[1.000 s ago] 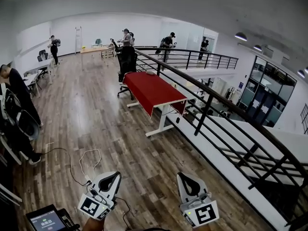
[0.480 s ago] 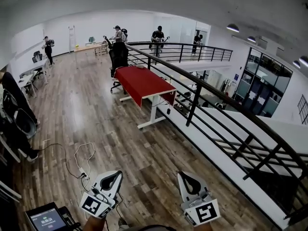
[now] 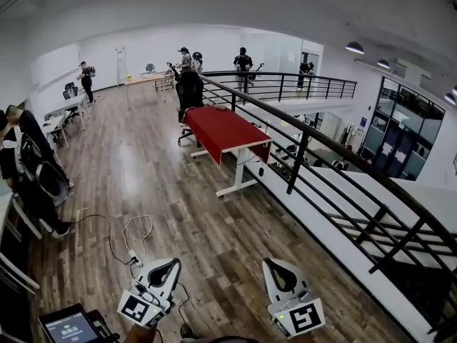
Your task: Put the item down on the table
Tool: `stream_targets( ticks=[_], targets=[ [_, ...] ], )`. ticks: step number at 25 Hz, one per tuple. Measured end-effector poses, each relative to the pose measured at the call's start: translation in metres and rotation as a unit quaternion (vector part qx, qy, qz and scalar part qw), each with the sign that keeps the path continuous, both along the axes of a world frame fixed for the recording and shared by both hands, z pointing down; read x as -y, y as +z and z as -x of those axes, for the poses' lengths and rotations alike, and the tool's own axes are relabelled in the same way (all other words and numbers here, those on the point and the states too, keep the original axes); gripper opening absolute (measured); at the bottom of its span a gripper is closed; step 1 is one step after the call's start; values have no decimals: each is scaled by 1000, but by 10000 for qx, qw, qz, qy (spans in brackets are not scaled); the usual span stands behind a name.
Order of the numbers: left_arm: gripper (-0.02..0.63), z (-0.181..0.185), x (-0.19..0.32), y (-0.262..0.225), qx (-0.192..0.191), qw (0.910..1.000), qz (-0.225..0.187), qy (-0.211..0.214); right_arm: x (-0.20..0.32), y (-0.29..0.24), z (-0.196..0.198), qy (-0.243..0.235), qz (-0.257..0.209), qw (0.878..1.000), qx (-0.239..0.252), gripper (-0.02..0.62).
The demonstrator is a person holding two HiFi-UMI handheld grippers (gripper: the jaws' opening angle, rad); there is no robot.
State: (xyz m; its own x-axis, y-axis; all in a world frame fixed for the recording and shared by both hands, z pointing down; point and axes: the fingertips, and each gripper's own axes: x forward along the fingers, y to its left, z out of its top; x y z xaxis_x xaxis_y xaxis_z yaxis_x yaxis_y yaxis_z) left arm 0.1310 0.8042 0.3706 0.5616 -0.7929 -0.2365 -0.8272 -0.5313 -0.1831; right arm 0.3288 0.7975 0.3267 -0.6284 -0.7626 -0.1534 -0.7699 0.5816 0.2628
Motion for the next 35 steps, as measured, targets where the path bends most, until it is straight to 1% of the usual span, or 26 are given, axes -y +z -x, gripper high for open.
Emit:
stream_targets(
  ticks=[5, 9, 12, 16, 19, 22, 30, 35],
  targets=[
    [0, 17, -25, 7, 23, 9997, 67, -218, -11, 12, 17, -221, 148, 9996, -2, 2],
    [0, 37, -29, 17, -21, 9993, 212, -314, -16, 15, 37, -329, 203, 9993, -6, 2],
    [0, 56, -26, 16, -106, 9993, 195, -296, -12, 13, 56, -299, 224, 9993, -60, 2],
    [0, 87, -19, 4, -169, 9994, 148, -258, -9, -4, 92, -341, 88, 9993, -98, 2],
    [0, 111, -13, 9, -213, 9992, 198, -276, -7, -4, 117, -383, 112, 9991, -161, 2],
    [0, 127, -7, 12, -237, 9993, 202, -208, -2, 0, 132, -307, 121, 9992, -221, 2],
    [0, 142, 7, 24, -256, 9992, 310, -19, 5, 10, 154, -184, 126, 9989, -412, 2],
    [0, 147, 12, 25, -236, 9991, 350, -5, 9, 13, 154, -110, 181, 9990, -394, 2]
  ],
)
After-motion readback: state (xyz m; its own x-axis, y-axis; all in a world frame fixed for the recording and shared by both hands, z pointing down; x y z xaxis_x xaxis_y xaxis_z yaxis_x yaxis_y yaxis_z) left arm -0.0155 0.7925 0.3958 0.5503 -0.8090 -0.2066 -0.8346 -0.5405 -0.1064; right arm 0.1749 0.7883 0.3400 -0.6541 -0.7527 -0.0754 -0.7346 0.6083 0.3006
